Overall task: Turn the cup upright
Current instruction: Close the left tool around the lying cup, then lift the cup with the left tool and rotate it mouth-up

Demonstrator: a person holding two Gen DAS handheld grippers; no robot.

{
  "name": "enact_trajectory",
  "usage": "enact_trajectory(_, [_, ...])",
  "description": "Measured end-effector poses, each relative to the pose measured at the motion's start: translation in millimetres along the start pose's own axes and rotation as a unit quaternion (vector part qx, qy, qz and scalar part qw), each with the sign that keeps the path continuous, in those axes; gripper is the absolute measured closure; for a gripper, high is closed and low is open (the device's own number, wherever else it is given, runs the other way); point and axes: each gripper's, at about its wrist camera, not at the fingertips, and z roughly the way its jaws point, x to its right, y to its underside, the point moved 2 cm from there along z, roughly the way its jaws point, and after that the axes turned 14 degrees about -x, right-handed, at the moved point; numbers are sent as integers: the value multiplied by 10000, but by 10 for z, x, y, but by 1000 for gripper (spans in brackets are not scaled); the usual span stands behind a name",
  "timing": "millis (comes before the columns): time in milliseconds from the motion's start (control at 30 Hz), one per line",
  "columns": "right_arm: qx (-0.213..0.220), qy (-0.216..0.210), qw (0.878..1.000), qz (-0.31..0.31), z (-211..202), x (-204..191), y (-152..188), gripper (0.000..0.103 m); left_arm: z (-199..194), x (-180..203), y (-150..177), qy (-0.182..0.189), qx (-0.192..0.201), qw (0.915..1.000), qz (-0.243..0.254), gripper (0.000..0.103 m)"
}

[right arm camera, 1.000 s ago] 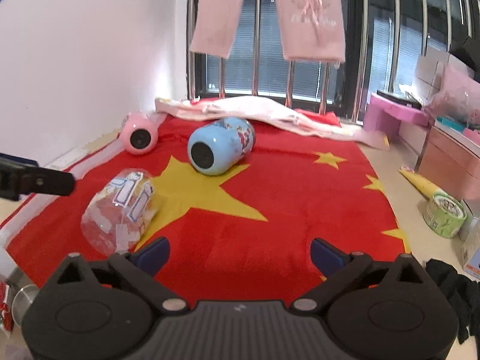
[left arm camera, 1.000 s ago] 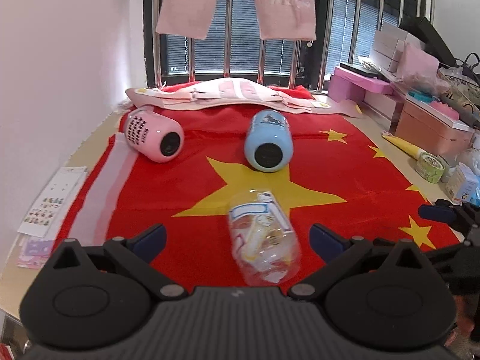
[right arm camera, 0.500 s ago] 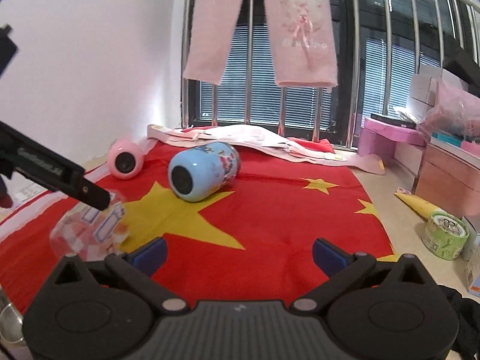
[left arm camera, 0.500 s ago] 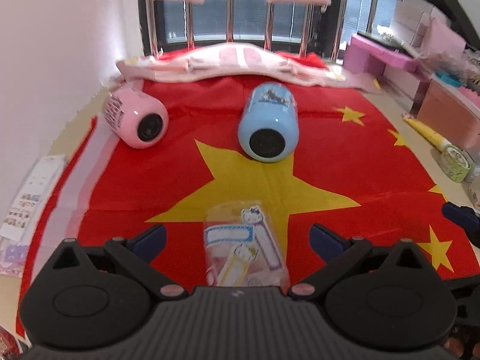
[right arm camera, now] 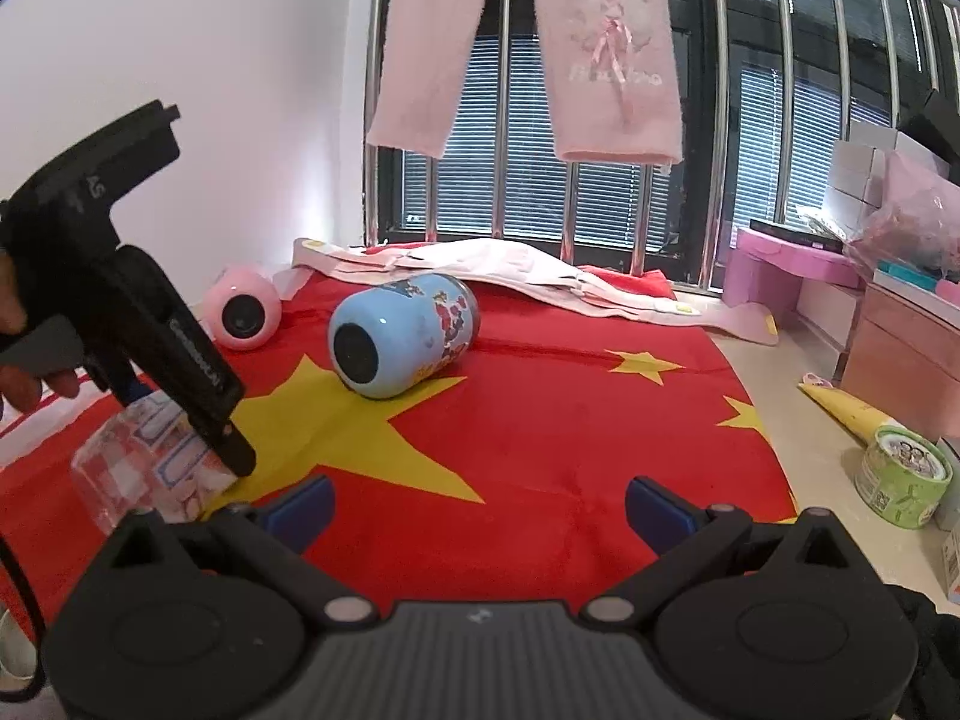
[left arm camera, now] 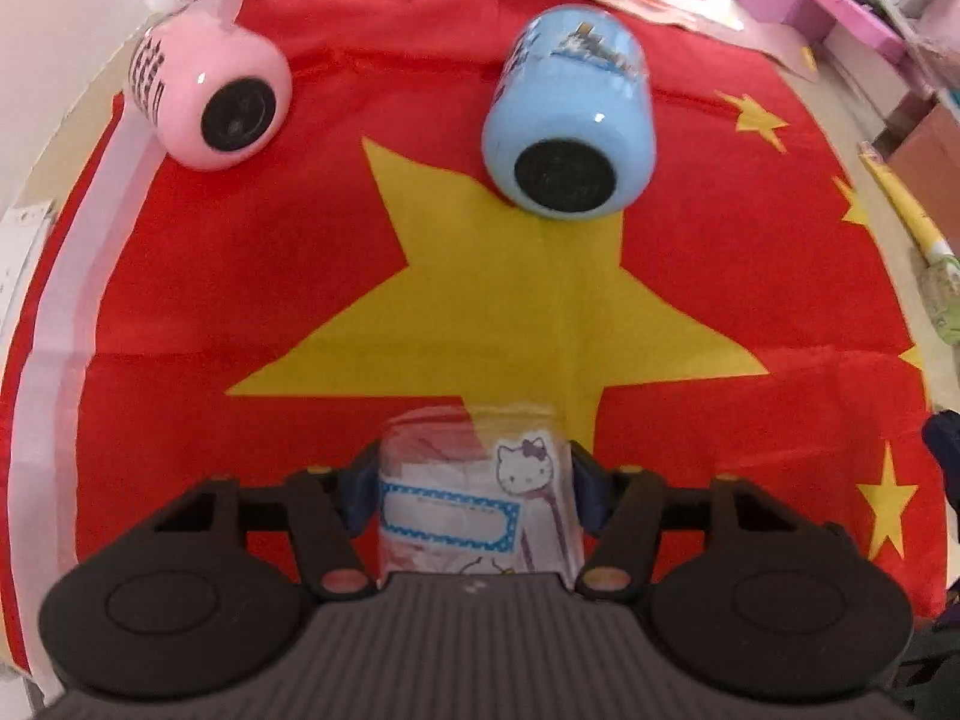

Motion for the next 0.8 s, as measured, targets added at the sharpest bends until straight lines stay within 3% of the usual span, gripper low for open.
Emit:
enact_trajectory(167, [-22, 24, 10000, 40, -39, -47, -7, 0, -280, -78, 233, 154, 651, 9977, 79, 41])
enact_trajectory(333, [-27, 6, 9999, 120, -90, -155, -6, 0, -496, -88, 555, 158, 1488, 9884, 255, 41])
enact_trajectory(433, [10, -7, 9999, 163, -133, -262, -2, 0, -540, -125, 580, 238, 1889, 9815, 178, 41])
enact_trajectory(533, [35, -17, 9997, 251, -178, -346, 16, 0, -582, -175, 658, 425, 2668, 9627, 133, 41])
enact_trajectory(633, [8, 1, 9995, 324, -204, -407, 54, 0, -580, -167, 753, 461, 3511, 9349, 254, 41])
enact_trajectory(700, [-22, 28, 9994, 333, -217, -441, 84, 0, -515, -112, 769, 223, 3718, 9274, 335, 41])
enact_trajectory(800, [-14, 60, 9994, 352, -235, -469, 113, 0, -404, -89, 808, 181, 4110, 9108, 360, 41])
